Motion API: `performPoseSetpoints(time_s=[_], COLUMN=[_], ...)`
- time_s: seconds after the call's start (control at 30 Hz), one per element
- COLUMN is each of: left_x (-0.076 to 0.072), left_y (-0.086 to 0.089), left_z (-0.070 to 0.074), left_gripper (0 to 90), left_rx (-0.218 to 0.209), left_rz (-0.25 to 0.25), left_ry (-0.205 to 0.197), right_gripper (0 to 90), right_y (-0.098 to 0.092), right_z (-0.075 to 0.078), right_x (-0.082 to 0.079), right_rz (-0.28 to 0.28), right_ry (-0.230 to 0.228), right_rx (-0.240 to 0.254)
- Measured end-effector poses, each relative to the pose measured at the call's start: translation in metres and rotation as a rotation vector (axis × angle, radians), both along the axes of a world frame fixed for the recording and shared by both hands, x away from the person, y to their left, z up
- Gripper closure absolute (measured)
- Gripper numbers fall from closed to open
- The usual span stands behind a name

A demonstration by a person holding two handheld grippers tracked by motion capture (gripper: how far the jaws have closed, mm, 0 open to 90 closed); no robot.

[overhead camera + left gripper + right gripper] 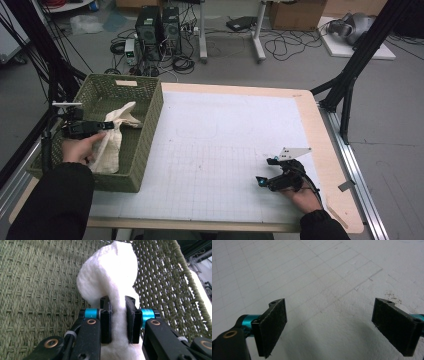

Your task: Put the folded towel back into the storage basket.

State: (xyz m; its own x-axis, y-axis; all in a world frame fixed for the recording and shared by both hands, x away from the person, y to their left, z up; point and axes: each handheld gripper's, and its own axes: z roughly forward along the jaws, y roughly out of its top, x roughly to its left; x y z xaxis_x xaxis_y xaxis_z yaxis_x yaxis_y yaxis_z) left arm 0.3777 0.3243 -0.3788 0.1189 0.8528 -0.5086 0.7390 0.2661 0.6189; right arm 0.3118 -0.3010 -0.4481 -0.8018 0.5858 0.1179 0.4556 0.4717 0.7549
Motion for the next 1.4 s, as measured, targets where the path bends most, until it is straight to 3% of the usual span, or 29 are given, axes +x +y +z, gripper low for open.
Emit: performPoseSetpoints(time_s=[0.2,0.37,0.63,0.77,0.9,1.23,1.4], left_x=[0.000,0.002,0.005,0.006,0.006,0.004,0.005], left_y=[0.000,-0.005,-0.013,-0.014,-0.014,-0.013,-0.012], left_z=[-0.001,-0.008,-0.014,-0.017,-0.014,-0.007,-0.008], left_gripper=[77.2,75.6,72.3,60.9,53.2,51.5,51.4], left_rx=[0.024,0.095,0.173,0.163,0.156,0.124,0.118], left_rz=[-0.001,-0.023,-0.064,-0.068,-0.057,-0.079,-0.070], left_ry=[0.011,0.081,0.148,0.184,0.175,0.138,0.156], right_gripper=[12.0,12.0,12.0,12.0,12.0,12.0,12.0], right_y=[0.000,0.000,0.000,0.000,0.000,0.000,0.001], right_z=[0.000,0.000,0.001,0.001,0.001,0.001,0.000], right_x=[0.000,-0.001,-0.001,-0.001,-0.001,-0.001,-0.001], right_rz=[0.000,0.000,0.004,0.003,0.004,0.006,0.010], right_ry=[-0.001,0.001,0.003,0.000,0.000,0.003,0.004], right_rx=[0.001,0.001,0.002,0.005,0.006,0.004,0.003])
